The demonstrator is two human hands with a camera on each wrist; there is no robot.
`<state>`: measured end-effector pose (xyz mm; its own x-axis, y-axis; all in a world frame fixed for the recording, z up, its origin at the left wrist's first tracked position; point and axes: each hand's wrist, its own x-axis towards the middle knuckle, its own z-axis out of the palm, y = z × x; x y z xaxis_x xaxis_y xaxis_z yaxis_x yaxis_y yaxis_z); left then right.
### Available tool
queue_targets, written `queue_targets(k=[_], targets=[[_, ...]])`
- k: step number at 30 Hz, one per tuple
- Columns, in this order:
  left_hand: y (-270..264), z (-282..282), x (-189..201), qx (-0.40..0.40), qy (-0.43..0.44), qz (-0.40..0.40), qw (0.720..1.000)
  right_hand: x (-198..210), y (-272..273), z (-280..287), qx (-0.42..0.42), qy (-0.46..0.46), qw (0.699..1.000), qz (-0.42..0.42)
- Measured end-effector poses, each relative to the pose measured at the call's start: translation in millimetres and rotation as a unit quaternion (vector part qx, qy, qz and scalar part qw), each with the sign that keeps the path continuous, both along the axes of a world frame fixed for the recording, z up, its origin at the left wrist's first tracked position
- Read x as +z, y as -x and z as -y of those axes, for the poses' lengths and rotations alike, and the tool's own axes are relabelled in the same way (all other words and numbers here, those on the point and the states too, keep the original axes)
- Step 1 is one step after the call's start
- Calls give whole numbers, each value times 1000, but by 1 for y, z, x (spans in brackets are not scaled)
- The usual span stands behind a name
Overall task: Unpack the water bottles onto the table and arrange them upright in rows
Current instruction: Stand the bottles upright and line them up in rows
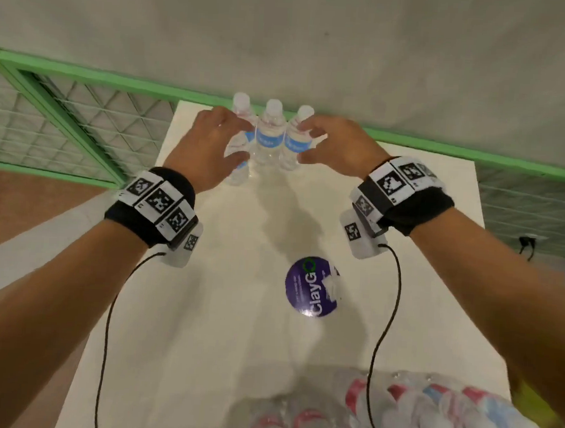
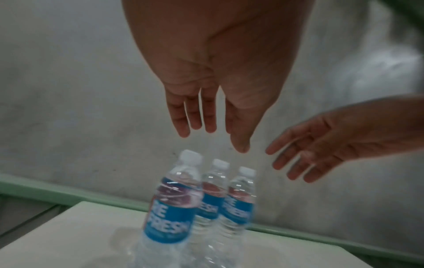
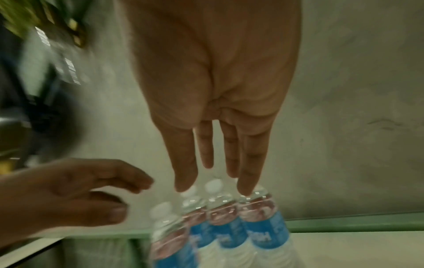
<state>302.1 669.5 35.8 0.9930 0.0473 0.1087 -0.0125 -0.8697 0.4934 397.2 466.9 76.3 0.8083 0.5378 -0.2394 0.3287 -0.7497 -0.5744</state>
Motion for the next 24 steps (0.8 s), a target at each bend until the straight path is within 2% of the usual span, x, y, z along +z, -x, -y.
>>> queue_targets(k=[2, 5, 7, 10, 12, 15, 20, 24], targets=[[30, 23, 3, -75, -4, 2, 997, 16, 38, 17, 52, 56, 997, -20], [84, 67, 1, -225, 5, -97, 970, 28, 105, 52, 153, 147, 973, -90], [122, 95, -1, -326, 11, -189, 926, 29, 149, 75, 210, 194, 947, -147], [173, 124, -8, -437, 25, -277, 855, 24, 207, 106, 278, 225, 909, -216], [196, 134, -11, -468, 26, -320, 823, 18, 237, 119, 309, 221, 895, -235], [211, 139, -11, -484, 6, -360, 797, 3, 267, 128, 330, 206, 895, -217], [221, 144, -7, -509, -31, -378, 773, -14, 288, 130, 330, 204, 903, -183], [233, 151, -11, -522, -27, -364, 771, -21, 296, 129, 326, 201, 908, -169]])
